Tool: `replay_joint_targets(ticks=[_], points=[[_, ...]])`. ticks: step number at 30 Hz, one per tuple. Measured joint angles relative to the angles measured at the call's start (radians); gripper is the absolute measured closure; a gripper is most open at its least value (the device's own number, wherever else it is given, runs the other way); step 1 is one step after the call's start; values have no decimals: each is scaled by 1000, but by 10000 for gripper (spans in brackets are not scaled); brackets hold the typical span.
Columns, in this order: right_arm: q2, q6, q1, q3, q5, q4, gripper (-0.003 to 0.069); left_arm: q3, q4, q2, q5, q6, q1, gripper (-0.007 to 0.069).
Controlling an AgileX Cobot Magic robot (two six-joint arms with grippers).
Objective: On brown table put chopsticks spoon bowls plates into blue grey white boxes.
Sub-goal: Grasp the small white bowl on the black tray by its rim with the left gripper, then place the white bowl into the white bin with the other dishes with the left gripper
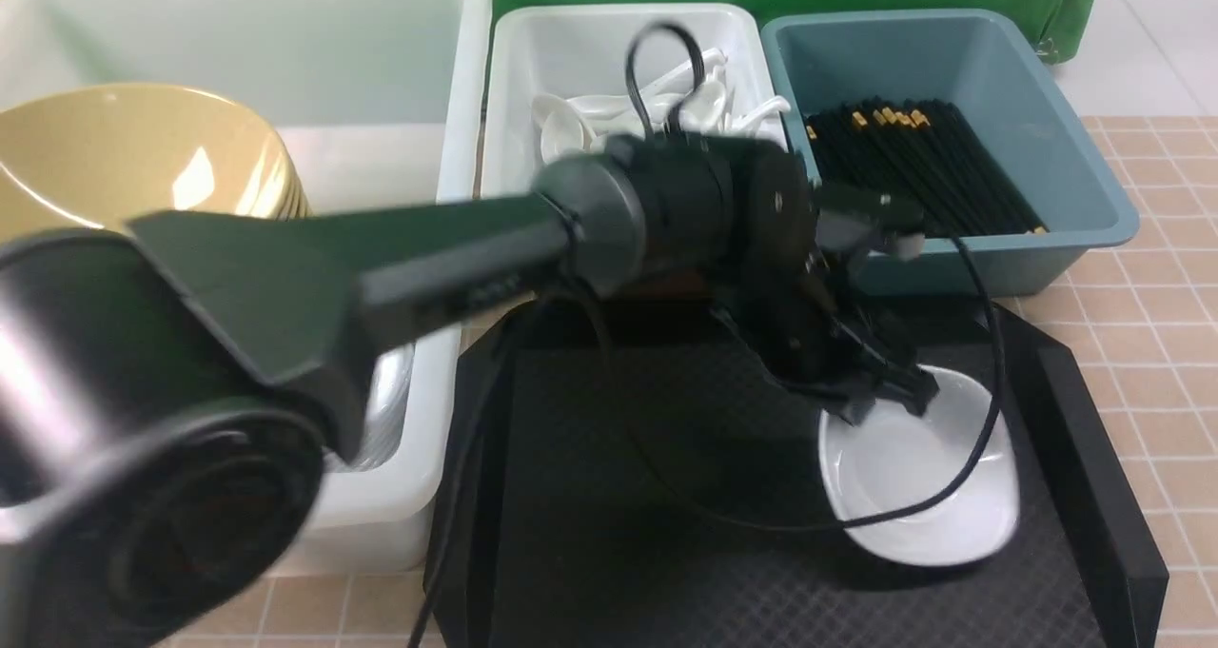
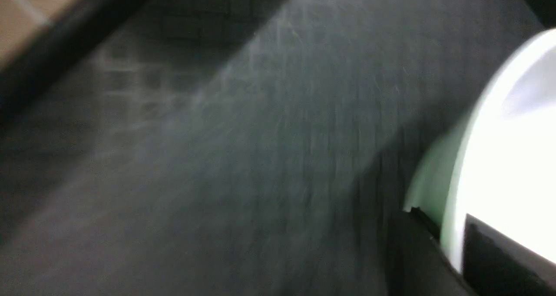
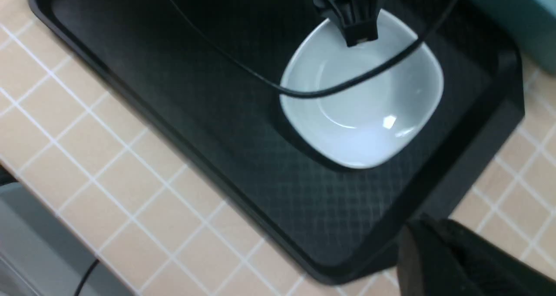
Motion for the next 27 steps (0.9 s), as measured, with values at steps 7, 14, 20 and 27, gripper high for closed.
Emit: replay_joint_targets(ticks=[7,14,20,27], points=[[181,-150,30,-190,-54,183,610,-13,112,-329,189,7,158,619],[399,-204,274,-399,-126,201,610,170,127,-605,289,20,401,619],[580,-193,424,-558,-130,98,610,474,136,-771,269,35,665,619],[646,-186,430,-614,-144,74,610,594,77,-781,196,90,778,597]])
